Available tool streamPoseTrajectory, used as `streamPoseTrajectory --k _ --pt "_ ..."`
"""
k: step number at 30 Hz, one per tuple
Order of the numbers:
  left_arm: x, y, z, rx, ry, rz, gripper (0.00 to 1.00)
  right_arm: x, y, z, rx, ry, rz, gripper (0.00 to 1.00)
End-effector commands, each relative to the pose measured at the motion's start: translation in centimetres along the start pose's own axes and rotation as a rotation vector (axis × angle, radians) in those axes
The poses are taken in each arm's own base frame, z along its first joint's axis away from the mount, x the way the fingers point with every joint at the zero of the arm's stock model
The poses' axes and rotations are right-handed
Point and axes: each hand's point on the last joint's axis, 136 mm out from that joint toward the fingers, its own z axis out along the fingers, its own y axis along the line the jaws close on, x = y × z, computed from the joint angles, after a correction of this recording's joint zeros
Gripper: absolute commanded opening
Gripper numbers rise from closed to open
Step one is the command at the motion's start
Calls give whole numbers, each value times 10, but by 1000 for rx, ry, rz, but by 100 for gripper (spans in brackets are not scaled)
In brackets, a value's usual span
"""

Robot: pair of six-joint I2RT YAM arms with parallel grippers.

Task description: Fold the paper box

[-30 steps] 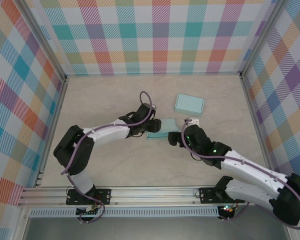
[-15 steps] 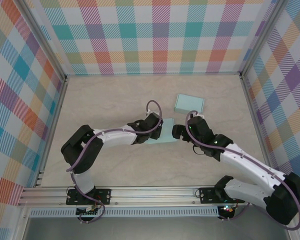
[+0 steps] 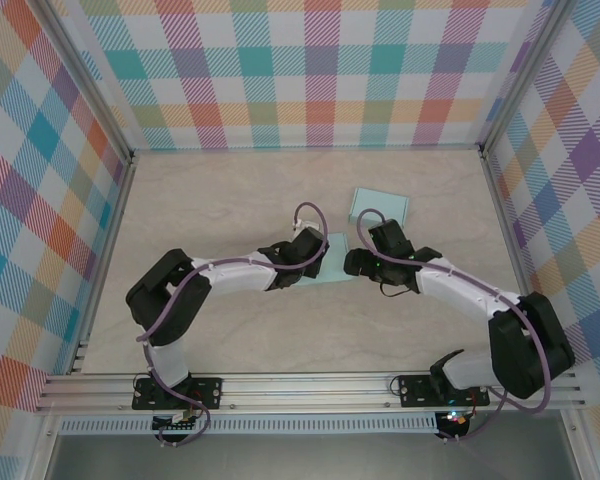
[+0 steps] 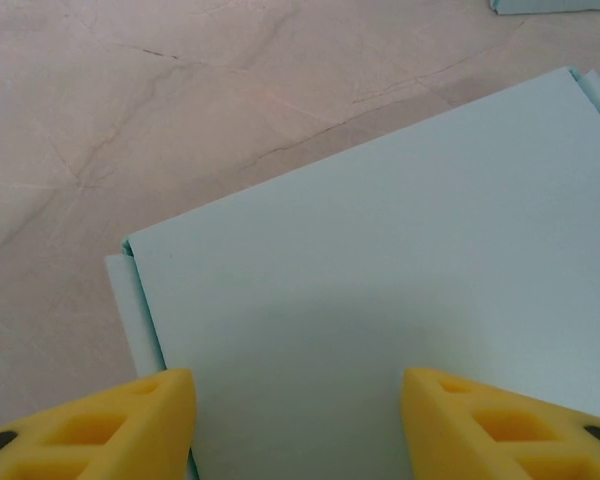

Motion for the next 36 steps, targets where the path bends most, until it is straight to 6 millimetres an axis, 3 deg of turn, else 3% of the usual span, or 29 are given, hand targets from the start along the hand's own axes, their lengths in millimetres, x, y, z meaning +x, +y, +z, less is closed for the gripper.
streamPoseTrajectory --k 1,4,6,10,13,20,25,30,36 --pt "-4 3 -21 17 2 -4 58 -15 20 1 -82 -21 -45 80" --pt "-18 3 -37 36 -40 -30 60 -19 25 6 -97 -15 -71 78" --pt "-26 8 -45 23 -61 -49 61 -21 28 10 -110 -7 -87 70" --pt "-27 23 -48 -35 -69 -76 61 -25 30 19 -108 -1 -100 65" --pt "-19 34 -36 -57 -30 -108 59 -25 27 29 -97 21 -103 61" --pt "-2 44 -5 -33 43 -189 54 -17 25 45 -91 79 -109 38" --pt "12 47 17 -42 97 -192 46 -3 21 51 -100 123 -97 30" --pt "24 36 31 4 141 -204 34 12 21 50 -124 171 -67 28" --pt "26 28 29 53 154 -209 33 43 29 35 -174 243 -41 32"
